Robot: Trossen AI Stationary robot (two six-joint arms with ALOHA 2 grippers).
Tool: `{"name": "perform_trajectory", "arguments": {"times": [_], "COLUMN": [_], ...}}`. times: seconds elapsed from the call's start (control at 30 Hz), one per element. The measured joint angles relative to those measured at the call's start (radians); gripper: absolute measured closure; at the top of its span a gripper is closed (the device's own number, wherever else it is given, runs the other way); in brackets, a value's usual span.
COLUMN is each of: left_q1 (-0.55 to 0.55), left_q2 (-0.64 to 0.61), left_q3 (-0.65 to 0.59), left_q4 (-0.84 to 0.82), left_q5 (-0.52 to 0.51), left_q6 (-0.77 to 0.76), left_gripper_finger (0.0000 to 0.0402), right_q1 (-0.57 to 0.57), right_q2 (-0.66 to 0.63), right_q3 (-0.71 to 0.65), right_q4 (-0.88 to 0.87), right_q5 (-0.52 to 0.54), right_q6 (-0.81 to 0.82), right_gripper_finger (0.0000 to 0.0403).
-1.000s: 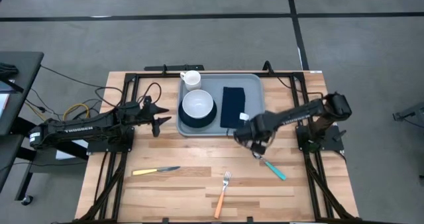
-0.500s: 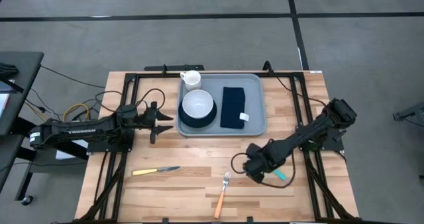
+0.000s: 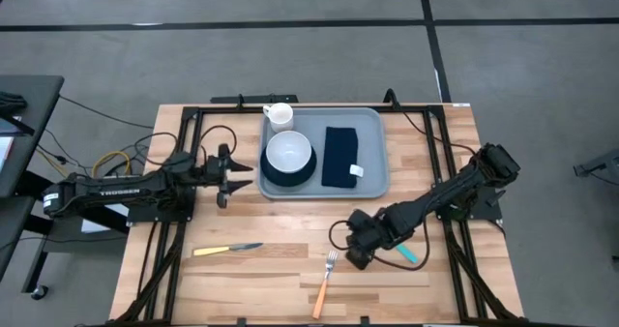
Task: Set up tray
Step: Put the fork on top of the black table napkin on the gray serving tray
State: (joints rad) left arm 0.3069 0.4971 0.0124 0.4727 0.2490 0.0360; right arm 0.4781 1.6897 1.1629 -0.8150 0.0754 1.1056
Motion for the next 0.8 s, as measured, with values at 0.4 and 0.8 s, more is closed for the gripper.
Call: {"name": "perform_trajectory", "arguments": {"times": [0.4, 0.8], "left_q1": [0.0, 0.0], "left_q2": [0.0, 0.233], "left_q3": [0.03, 0.291], "left_q4": [0.139, -0.223], "left_q5": [0.001, 0.036], "left_q6": [0.009, -0.02], "left_gripper_finger": [0.0234, 0.0234], "right_q1": [0.027, 0.048], "right_q2": [0.0, 0.0], "right_q3": [0.001, -0.011], "right_q4": [0.282, -0.209], "right_q5": [0.051, 0.009], "right_q6": [0.063, 0.108], "right_gripper_finger": [0.0346, 0.0346]}}
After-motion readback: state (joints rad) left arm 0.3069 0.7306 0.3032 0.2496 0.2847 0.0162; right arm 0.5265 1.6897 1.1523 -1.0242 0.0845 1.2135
